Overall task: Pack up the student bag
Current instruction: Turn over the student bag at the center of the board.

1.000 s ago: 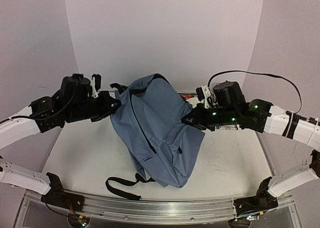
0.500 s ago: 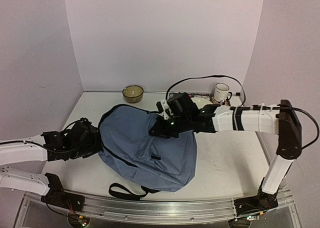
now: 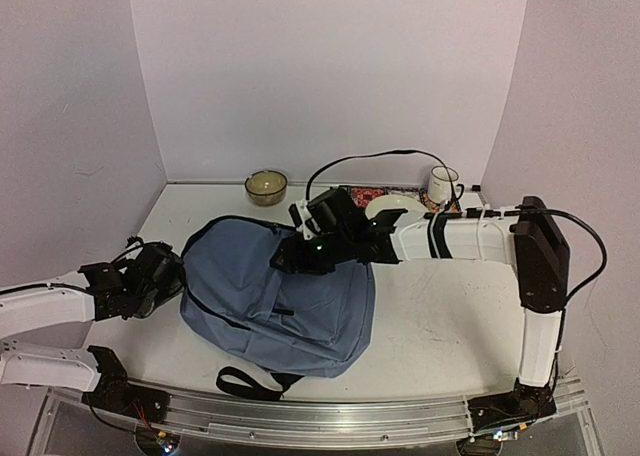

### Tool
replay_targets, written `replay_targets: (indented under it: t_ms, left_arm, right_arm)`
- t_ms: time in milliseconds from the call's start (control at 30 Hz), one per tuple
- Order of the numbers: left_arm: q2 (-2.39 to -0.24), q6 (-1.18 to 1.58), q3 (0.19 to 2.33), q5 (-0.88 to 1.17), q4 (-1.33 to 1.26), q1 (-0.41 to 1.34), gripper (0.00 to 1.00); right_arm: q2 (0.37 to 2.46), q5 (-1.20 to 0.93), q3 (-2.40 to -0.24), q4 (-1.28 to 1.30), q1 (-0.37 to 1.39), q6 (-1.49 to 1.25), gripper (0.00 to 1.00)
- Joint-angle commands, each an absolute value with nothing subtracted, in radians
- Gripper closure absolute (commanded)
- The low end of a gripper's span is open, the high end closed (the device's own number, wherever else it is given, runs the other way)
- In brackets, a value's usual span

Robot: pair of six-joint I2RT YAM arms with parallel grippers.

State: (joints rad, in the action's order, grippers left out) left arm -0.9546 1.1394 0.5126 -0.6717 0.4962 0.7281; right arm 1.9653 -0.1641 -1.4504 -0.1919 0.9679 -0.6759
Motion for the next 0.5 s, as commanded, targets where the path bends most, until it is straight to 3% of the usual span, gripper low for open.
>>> replay_targets:
  t_ms: [0,200,400,467]
  left_arm:
    - [-0.94,1.004,0.603,-0.625,0.509,0.605,0.23]
    - [-1.014,0.793,0.745,-0.42,0.484,0.35,0.16]
    - [-1.087,0.638,0.826,-0.096,0.435,0.054,0.11]
    - [-1.077,0.59,0.839,-0.039,0.433,-0.009,0.07]
  right_arm:
    - [1.772,-0.052,-1.383,-0.118,0.896,-0.594,0.39]
    - [1.578,0.131,-1.27,-0.029,0.785,-0.503,0.17]
    - [1.377,0.304,-1.118,0.037,0.629,-0.451,0.02]
    - [1.288,0.357,-1.06,0.047,0.587,-0.443,0.02]
